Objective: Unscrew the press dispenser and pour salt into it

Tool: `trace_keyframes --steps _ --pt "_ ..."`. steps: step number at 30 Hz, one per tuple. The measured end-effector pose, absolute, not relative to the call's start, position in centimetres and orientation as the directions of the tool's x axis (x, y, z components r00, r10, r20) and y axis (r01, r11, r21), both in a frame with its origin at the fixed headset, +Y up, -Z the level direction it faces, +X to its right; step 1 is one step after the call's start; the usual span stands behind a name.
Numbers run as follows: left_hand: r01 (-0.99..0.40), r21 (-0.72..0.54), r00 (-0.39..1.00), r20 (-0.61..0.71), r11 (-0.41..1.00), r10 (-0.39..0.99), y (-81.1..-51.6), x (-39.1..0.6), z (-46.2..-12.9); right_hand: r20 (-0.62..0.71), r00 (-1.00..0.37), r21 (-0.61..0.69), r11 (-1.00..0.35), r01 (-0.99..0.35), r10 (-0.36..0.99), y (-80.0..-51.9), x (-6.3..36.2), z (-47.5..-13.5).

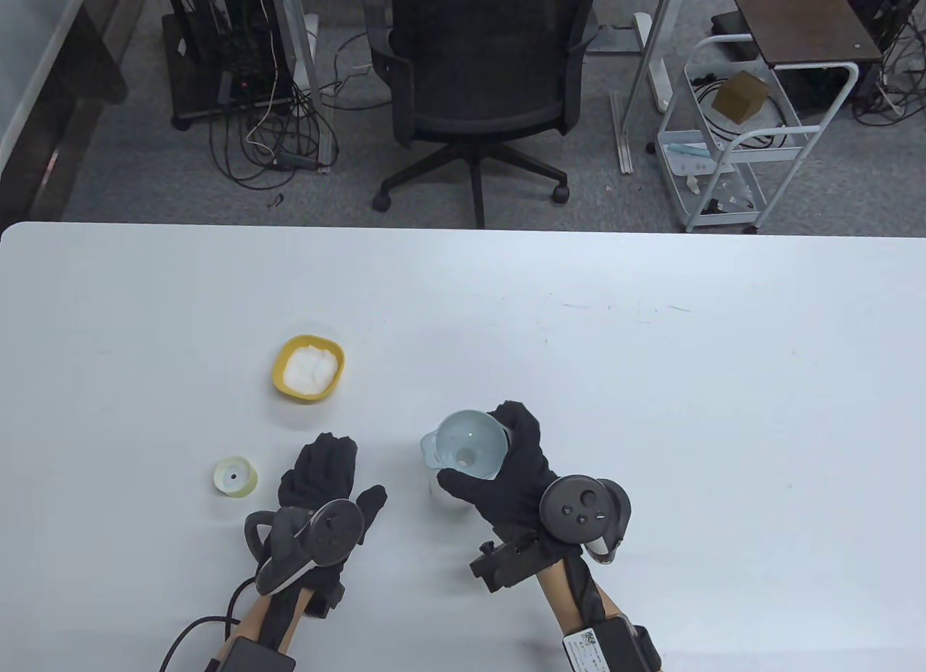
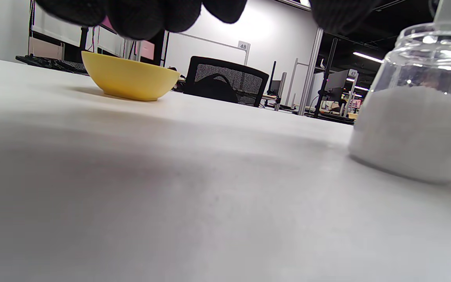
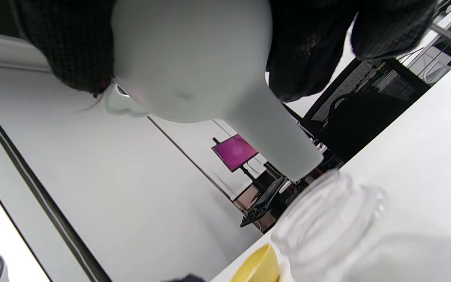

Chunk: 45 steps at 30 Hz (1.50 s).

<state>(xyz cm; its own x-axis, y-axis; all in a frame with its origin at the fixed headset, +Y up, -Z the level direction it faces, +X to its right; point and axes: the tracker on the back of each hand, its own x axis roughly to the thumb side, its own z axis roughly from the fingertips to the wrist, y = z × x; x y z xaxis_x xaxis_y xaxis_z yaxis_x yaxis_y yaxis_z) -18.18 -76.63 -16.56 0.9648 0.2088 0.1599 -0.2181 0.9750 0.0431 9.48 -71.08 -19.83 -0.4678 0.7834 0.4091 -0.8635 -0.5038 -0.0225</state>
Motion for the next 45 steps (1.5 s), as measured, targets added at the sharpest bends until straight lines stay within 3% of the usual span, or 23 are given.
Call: trace_keyframes --steps 5,10,14,17,21,24,31,45 --pt "-0.218 0.044 0.965 0.160 0.975 0.208 -76.7 -18.2 -16.6 0.353 -0.462 -0.099 -0.458 -0.883 0.814 -70.4 12.7 -20.7" --pt "-0.209 0.045 0.967 0.160 0.977 0.200 -76.6 -18.2 -16.5 0.189 -0.462 -0.120 -0.447 -0.887 0.867 -71.4 17.3 -22.1" --pt "-0.209 0.043 0.967 0.159 0.977 0.199 -76.7 -18.2 -16.5 -0.043 -0.574 -0.032 -0.575 -0.817 0.818 -72.9 21.3 -22.7" --pt "-0.204 0.043 0.968 0.160 0.978 0.195 -76.7 -18.1 -16.5 -0.179 -0.645 -0.052 -0.661 -0.748 0.743 -73.6 24.0 -22.4" --pt "-0.195 0.044 0.969 0.162 0.980 0.186 -76.7 -18.1 -16.5 -0.327 -0.689 -0.051 -0.740 -0.670 0.647 -74.1 26.6 -22.0" --pt "-0.191 0.043 0.970 0.163 0.981 0.182 -76.7 -18.0 -16.5 -0.405 -0.656 -0.033 -0.727 -0.686 0.637 -74.6 27.9 -21.7" --pt "-0.182 0.042 0.971 0.162 0.982 0.174 -76.8 -18.0 -16.5 -0.435 -0.633 -0.018 -0.709 -0.705 0.640 -75.0 28.1 -21.8" --pt "-0.176 0.040 0.973 0.161 0.984 0.167 -76.8 -17.9 -16.4 -0.419 -0.736 -0.008 -0.813 -0.583 0.532 -74.2 26.2 -21.8"
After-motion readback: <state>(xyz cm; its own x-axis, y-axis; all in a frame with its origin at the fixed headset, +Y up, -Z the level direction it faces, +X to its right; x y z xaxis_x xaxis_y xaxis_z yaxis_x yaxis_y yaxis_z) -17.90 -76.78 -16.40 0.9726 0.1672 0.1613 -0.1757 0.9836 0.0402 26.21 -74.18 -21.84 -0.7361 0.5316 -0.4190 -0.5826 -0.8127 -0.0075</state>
